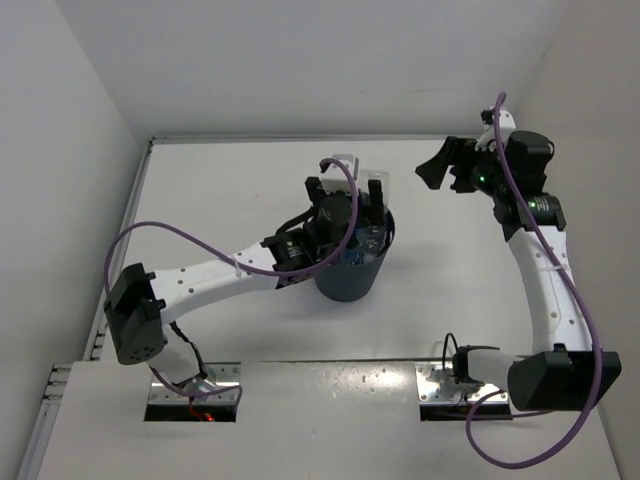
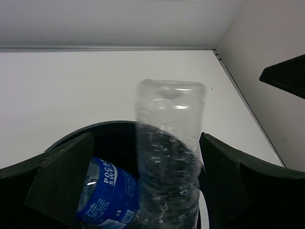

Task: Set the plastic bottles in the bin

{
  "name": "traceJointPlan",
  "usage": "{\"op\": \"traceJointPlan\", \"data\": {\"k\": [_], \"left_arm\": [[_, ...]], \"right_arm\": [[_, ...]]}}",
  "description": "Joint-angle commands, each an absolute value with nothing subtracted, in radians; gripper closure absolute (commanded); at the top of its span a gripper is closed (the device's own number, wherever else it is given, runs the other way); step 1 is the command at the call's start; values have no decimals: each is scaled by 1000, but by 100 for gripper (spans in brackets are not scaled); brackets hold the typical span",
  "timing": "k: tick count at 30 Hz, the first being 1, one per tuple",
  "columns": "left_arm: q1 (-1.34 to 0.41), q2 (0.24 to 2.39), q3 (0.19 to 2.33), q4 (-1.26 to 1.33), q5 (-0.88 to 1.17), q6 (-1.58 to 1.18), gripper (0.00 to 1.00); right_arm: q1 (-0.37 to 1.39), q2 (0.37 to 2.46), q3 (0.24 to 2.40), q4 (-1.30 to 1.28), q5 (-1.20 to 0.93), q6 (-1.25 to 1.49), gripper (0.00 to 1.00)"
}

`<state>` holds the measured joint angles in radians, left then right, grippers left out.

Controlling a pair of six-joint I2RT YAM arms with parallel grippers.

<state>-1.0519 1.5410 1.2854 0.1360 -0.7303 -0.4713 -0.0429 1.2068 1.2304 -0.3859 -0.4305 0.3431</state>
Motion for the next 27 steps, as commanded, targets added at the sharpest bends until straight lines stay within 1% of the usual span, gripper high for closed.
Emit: {"op": "traceJointPlan", "data": {"k": [1, 3, 6, 9, 11, 15, 17, 20, 27], "left_arm": [[-1069, 1490, 1321, 146, -828, -473, 0], [-1069, 1465, 1348, 129, -862, -404, 0], [-1069, 1401, 1376, 51, -948, -324, 0], [-1025, 1298, 1388, -18, -973, -324, 0], [-977, 1226, 1316, -55, -1015, -336, 0], [-852, 1024, 1145, -153, -1025, -428, 0], [-777, 907, 1043, -198, -994, -474, 0], [-698, 794, 912, -242, -956, -521, 0], [-592, 750, 690, -324, -861, -678, 0]], "right_arm": [[-49, 1186, 1213, -391, -415, 330, 0], [-16, 1186, 1213, -422, -332, 281, 0], [14, 1206, 1213, -457, -266, 226, 0], [25, 1206, 1174, -468, -253, 207, 0], [15, 1197, 1155, -477, -244, 193, 0], [15, 1197, 1120, -514, -181, 172, 0], [3, 1184, 1109, -514, -181, 158, 0], [-20, 1184, 1085, -523, -181, 158, 0], [-22, 1173, 1040, -532, -198, 149, 0]]}}
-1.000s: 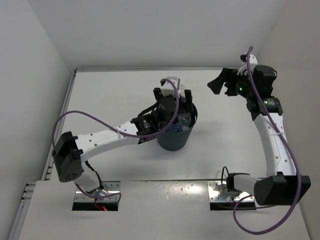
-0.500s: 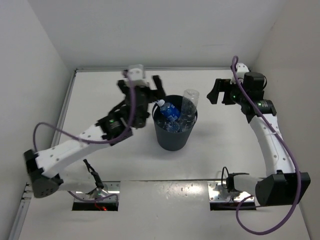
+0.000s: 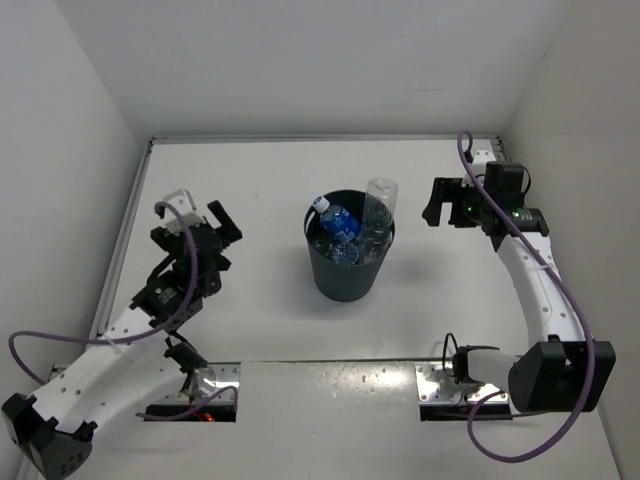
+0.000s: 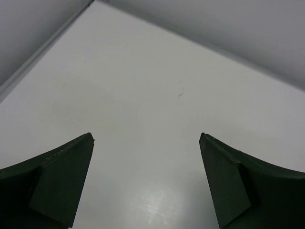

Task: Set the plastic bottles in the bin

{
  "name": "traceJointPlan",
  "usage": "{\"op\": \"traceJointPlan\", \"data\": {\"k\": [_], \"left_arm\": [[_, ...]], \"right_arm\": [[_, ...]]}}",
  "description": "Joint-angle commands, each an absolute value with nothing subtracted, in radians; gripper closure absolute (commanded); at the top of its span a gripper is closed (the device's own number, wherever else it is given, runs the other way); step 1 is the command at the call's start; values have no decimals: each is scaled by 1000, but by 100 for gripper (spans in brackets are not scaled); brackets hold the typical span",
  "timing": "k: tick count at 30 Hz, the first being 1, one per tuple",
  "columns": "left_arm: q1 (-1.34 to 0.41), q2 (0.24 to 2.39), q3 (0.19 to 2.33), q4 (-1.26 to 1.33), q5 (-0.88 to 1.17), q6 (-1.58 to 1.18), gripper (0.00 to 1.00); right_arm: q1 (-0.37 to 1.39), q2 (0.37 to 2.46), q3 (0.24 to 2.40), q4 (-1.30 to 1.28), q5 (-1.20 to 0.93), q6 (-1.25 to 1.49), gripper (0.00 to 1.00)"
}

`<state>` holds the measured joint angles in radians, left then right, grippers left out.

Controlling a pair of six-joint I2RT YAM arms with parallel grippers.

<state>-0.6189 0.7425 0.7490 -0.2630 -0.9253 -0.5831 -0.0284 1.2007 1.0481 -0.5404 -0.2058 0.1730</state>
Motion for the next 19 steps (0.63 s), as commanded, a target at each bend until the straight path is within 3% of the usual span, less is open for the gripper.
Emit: {"op": "traceJointPlan", "data": {"k": [1, 13, 19], "left_arm": [[-592, 750, 671, -315, -861, -693, 0], [-583, 845, 535, 31, -707, -514, 0], [-574, 832, 456, 274, -873, -486, 0]], "right_arm": [[-21, 1173, 1031, -532, -189, 149, 0], [-40, 1144, 973, -497, -172, 91, 0], [-49, 1144, 928, -465, -161, 66, 0]]}}
